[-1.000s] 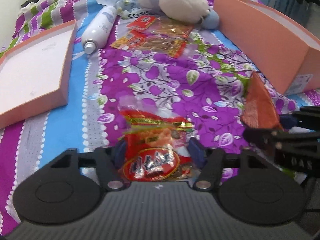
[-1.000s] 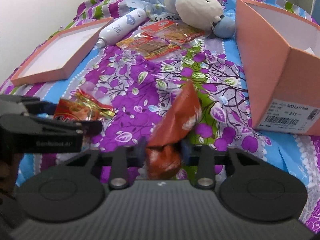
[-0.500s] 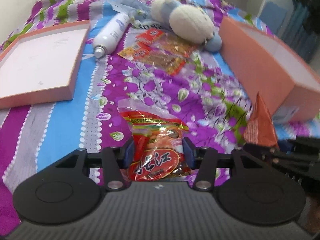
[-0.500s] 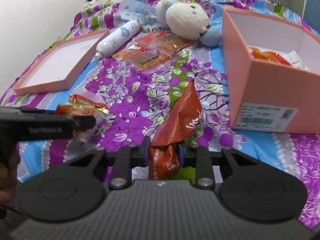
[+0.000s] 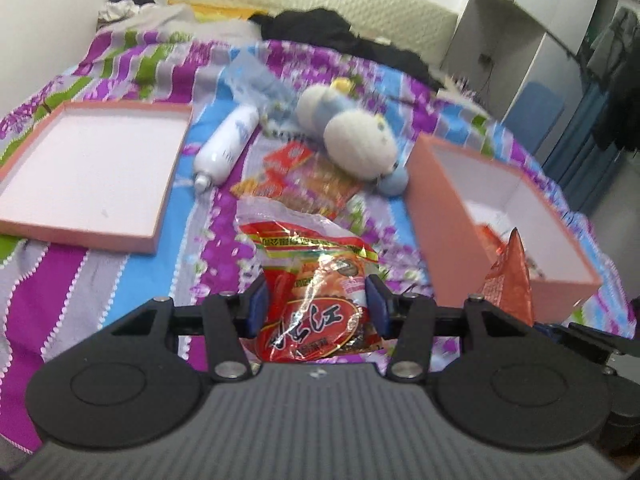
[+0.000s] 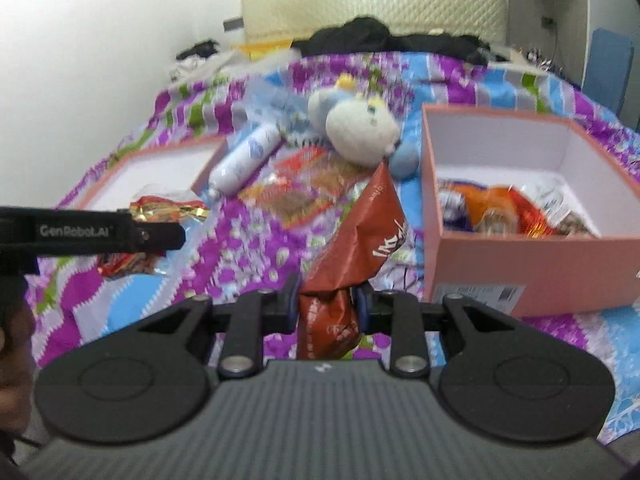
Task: Organize snacks
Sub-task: 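Carry both held snacks toward the pink box, then lower both snacks into the pink box and open both tools, then withdraw both tools from the pink box toward the remaining snacks, then grasp the brown strip snack pack with the left tool while the right tool grasps the red-labelled bag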
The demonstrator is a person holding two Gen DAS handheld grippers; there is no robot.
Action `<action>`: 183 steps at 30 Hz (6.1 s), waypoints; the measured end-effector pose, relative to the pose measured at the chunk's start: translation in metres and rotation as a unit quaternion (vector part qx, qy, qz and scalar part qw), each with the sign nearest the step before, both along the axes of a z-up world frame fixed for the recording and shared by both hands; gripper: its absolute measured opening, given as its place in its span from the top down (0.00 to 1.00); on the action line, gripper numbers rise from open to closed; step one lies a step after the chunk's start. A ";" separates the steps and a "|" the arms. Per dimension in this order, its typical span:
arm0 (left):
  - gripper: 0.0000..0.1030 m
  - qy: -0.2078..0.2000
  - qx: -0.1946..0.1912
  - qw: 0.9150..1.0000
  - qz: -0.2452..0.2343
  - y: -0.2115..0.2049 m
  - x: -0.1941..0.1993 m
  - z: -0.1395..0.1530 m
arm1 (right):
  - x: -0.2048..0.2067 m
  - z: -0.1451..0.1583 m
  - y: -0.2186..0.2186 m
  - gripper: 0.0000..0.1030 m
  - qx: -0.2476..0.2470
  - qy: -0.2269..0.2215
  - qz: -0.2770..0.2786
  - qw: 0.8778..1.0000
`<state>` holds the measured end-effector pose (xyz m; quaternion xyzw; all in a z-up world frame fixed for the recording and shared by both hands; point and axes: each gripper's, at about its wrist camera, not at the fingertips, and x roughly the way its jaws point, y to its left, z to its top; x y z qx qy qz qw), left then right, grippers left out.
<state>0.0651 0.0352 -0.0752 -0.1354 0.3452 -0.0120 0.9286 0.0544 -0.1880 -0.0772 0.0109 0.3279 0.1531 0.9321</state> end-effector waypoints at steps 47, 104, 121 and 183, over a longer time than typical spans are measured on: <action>0.44 0.010 0.027 0.979 -0.203 -0.255 0.231 0.039 | 0.155 0.003 -0.185 0.70 -0.013 -0.003 -0.141 0.990; 0.29 -0.101 0.035 0.992 -0.064 -0.055 0.015 0.139 | 0.007 0.108 -0.058 0.42 0.066 -0.142 -0.043 0.987; 0.29 -0.044 0.026 0.997 -0.052 -0.023 -0.006 0.049 | -0.013 0.039 -0.010 0.42 0.039 -0.080 0.004 0.996; 0.17 0.020 0.120 0.975 -0.186 0.019 0.260 -0.161 | 0.326 -0.130 0.074 0.25 0.005 0.166 0.008 0.986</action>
